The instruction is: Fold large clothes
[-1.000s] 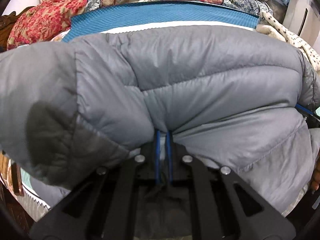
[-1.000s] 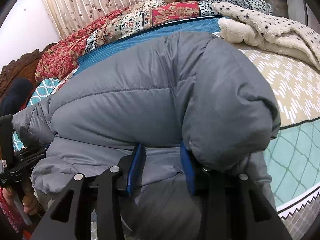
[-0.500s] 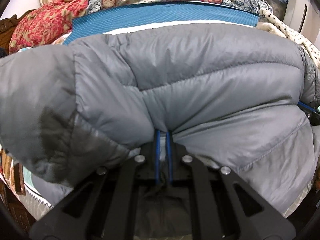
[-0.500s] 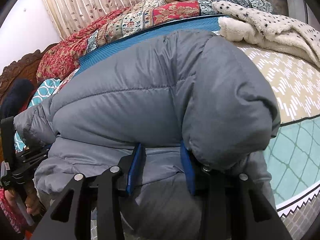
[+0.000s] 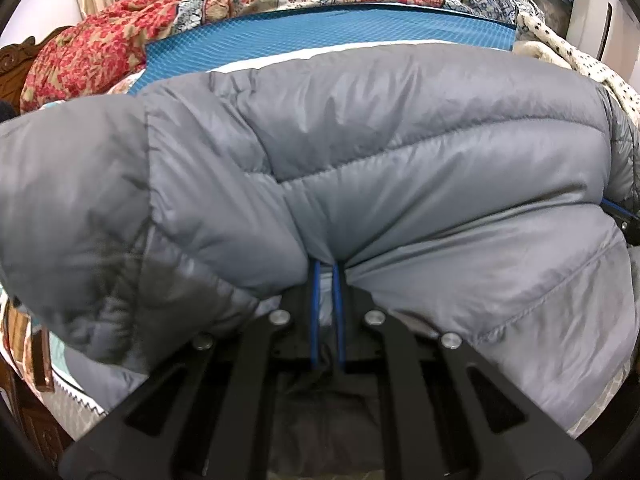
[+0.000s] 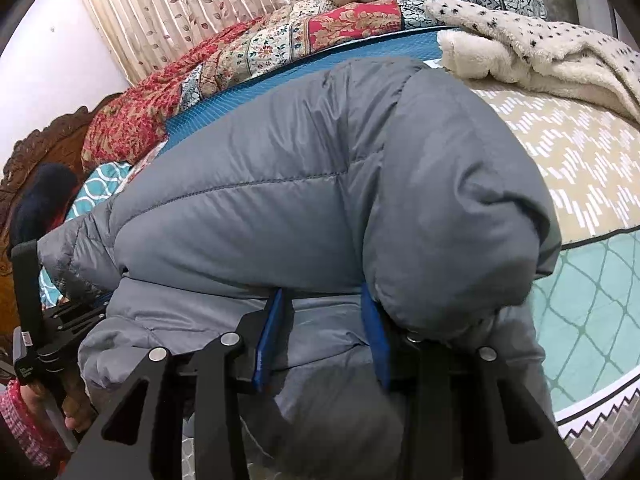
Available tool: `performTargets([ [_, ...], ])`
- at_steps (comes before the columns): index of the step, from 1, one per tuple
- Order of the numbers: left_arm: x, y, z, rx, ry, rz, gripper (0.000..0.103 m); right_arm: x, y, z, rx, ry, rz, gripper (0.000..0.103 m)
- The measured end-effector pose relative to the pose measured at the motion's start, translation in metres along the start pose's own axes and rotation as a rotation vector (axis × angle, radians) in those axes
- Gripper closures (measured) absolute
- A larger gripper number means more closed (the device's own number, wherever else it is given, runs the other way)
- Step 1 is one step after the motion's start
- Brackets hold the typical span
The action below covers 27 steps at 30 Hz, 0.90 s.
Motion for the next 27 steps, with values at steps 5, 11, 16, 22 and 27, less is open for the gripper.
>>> performTargets([
  [5,0.000,-0.002,-0.001,-0.002,0.001,-0.009,0.096,0.002,0.000,0.003,0.001,-0.007,-0.011,0.046],
  [11,0.000,-0.004,-0.002,-0.001,0.005,-0.018,0.096,0.003,-0.002,0.005,0.005,-0.010,-0.006,0.046],
  [16,0.001,-0.006,-0.002,0.002,0.008,-0.024,0.096,0.003,-0.002,0.005,0.003,-0.009,0.000,0.046],
  [22,0.004,-0.012,-0.005,-0.027,0.020,-0.061,0.096,-0.001,0.005,-0.001,-0.014,0.020,0.048,0.046],
  [27,0.011,-0.012,-0.007,-0.047,0.037,-0.080,0.096,0.007,0.015,-0.008,-0.027,0.066,0.096,0.052],
])
Point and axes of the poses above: each gripper's, at about its wrist camera, not at the fingertips, and x roughly against the way its jaws point, y to its left, z to its underside, the point moved 6 cm from there along -x, roughly the way its jaws point, and after that the axes turned 8 degrees about -z, right-handed, at the moved point
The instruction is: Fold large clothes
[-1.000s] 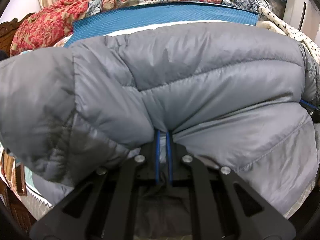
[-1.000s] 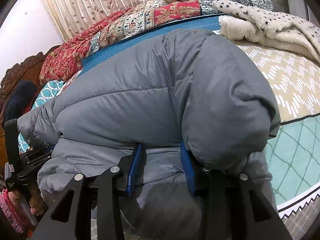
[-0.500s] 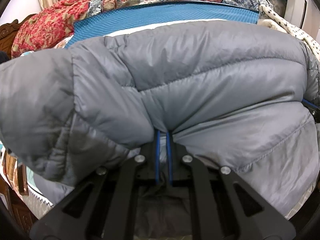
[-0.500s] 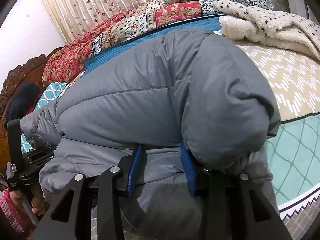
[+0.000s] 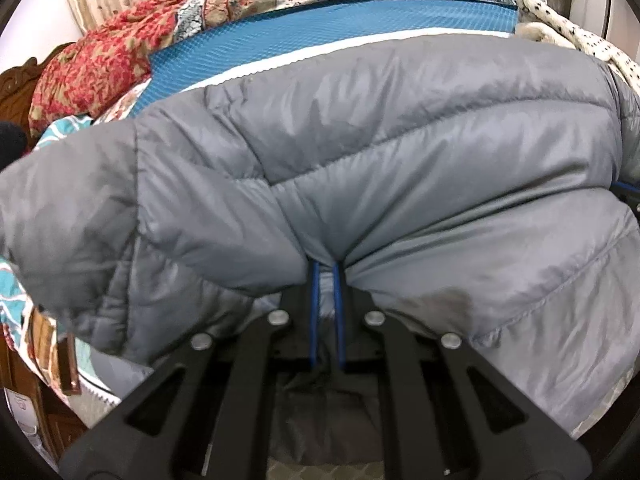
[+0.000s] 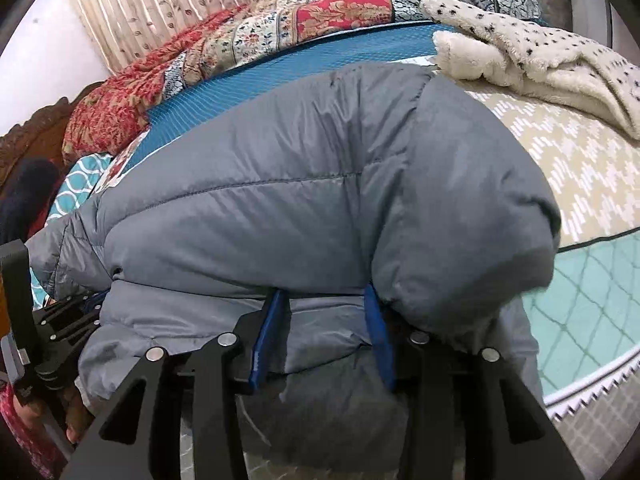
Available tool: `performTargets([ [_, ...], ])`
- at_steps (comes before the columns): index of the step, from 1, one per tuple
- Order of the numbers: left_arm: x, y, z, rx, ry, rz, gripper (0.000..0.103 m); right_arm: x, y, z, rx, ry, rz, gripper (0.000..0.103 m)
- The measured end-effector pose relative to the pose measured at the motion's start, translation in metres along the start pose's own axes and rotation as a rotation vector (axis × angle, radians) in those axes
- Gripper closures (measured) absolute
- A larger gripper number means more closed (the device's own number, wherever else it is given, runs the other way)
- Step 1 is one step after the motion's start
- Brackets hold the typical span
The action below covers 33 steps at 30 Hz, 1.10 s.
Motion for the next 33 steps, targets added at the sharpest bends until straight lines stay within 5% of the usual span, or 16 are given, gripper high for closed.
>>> performTargets([
  [7,0.016,0.007,0.002,0.042,0.030,0.014,0.090,0.037,0.031,0.008,0.076,-0.062,-0.016,0.071],
  [15,0.037,0.008,0.005,0.080,0.026,0.022,0.069,0.045,0.069,0.020,0.214,-0.046,-0.041,0.072],
  [21,0.044,0.006,0.010,0.083,0.030,0.010,0.064,0.006,0.047,0.042,0.152,0.090,-0.005,0.072],
  [33,0.036,0.001,0.010,0.056,0.034,-0.018,0.062,-0.013,0.041,0.047,0.188,0.108,0.023,0.072],
])
Point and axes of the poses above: each gripper's, at about its wrist camera, not at the fingertips, and x roughly against the way its jaws point, y to its left, z to its underside, the point moved 6 cm from there along -x, roughly the way its jaws point, and after that the axes turned 8 degrees about -z, right-handed, at the moved point
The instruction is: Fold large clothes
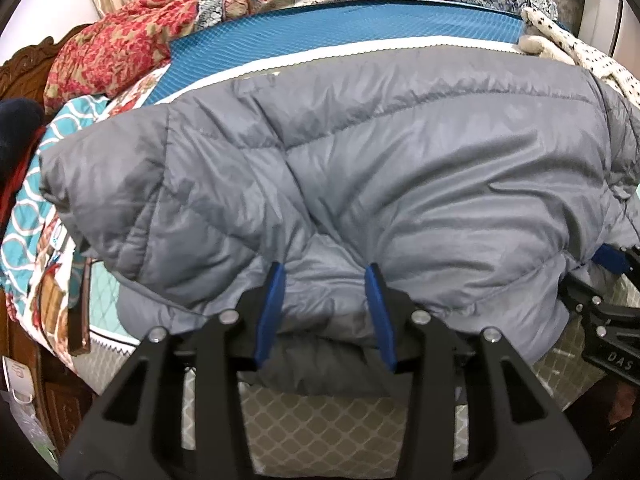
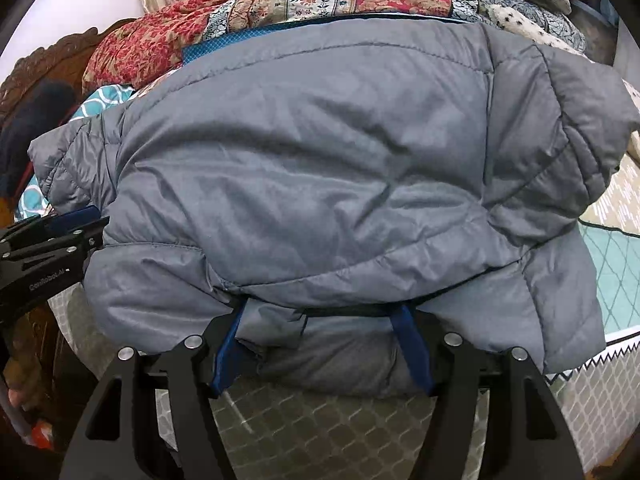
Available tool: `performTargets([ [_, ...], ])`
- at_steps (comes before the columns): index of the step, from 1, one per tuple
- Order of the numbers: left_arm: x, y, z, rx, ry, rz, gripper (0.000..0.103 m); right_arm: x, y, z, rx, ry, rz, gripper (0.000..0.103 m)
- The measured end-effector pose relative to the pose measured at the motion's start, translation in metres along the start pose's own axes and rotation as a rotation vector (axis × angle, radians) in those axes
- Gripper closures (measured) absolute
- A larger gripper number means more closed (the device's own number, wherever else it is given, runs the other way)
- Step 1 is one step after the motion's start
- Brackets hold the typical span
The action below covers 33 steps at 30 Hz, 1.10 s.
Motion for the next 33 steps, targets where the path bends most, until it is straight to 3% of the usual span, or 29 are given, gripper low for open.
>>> performTargets([
  [10,0.004,0.003,0.003,0.006,0.001,-0.014,0.054,0.036,0.012,-0.001,0.005,-0.050,0.003,0.072],
  [15,0.014,0.008,0.006,0.011,-0.007,-0.088,0.033,0.064,-0.002,0.001,-0.049,-0.099,-0.004,0.072],
  [19,0.021,0.001,0.012,0.003,-0.010,-0.078,0.033,0.059,-0.019,0.003,-0.092,-0.085,0.013,0.072],
  [24,0.025,-0.002,0.014,-0.007,0.002,-0.082,0.033,0.029,-0.036,0.018,-0.195,0.010,-0.007,0.072],
  [33,0.016,-0.001,0.018,-0.005,0.033,-0.070,0.031,0.033,-0.031,0.019,-0.197,-0.007,-0.019,0.072],
])
Point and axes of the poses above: each gripper's, at about its wrist camera, not at the fingertips, and x roughly against the way its jaws point, y to its left, z to its underside, the point moved 6 cm from there along -x, roughly the way its jaws point, and after that the axes turned 8 degrees about -z, right-handed, at the moved point
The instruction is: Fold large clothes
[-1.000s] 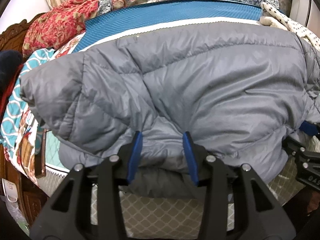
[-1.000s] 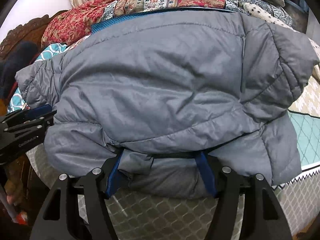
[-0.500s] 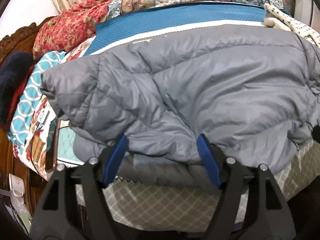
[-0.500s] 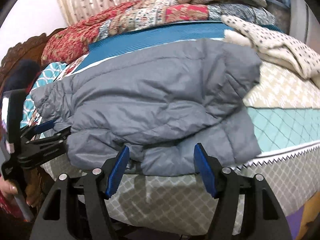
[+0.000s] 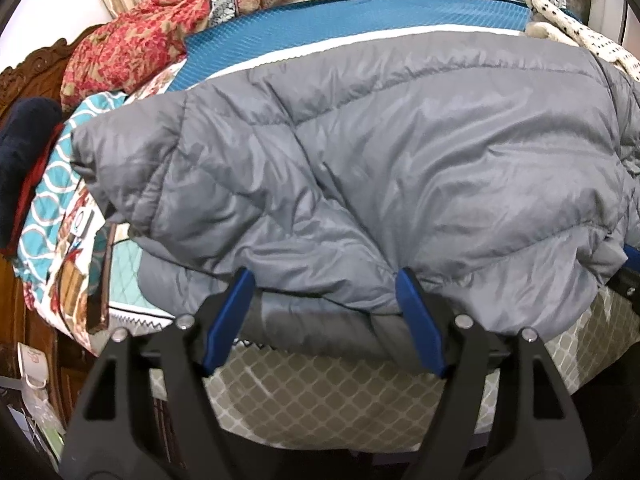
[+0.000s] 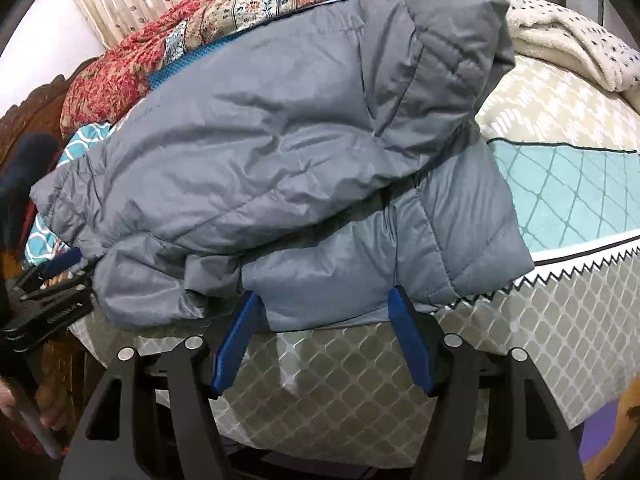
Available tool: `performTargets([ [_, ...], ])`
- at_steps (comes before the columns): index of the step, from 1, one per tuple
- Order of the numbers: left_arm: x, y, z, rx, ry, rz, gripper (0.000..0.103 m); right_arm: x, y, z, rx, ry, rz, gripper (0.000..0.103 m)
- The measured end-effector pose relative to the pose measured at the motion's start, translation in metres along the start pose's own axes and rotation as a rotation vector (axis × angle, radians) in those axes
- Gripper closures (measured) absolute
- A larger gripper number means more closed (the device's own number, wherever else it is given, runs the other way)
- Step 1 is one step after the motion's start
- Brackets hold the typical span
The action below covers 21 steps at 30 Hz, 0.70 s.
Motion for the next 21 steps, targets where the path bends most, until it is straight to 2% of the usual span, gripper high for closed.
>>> performTargets([
  [3,-0.003,0.002,0.000,0.010,0.010,0.018,0.030,0.015,0.005,-0.005,0.012,-0.038,-0.016,0.072],
  [6,-0.007,0.008,0.000,0.028,0.031,0.050,0.028,0.037,0.026,-0.015,0.087,-0.115,-0.043,0.072],
  [10,-0.013,0.012,0.001,0.043,0.048,0.078,0.026,0.045,0.054,-0.024,0.172,-0.142,-0.079,0.072],
  [14,-0.017,0.014,0.000,0.044,0.051,0.092,0.025,0.026,0.081,-0.025,0.246,-0.098,-0.108,0.072],
  [21,-0.026,0.016,-0.001,0.044,0.059,0.114,0.024,-0.025,0.083,-0.013,0.258,0.032,-0.050,0.072],
])
Point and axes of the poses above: each gripper's, at about its wrist camera, not at the fingertips, and x roughly against the way its jaws point, y to its left, z to its underside, the point moved 6 cm from there along -x, roughly the way its jaws point, and after that the axes turned 8 degrees about -z, right-handed, at the moved point
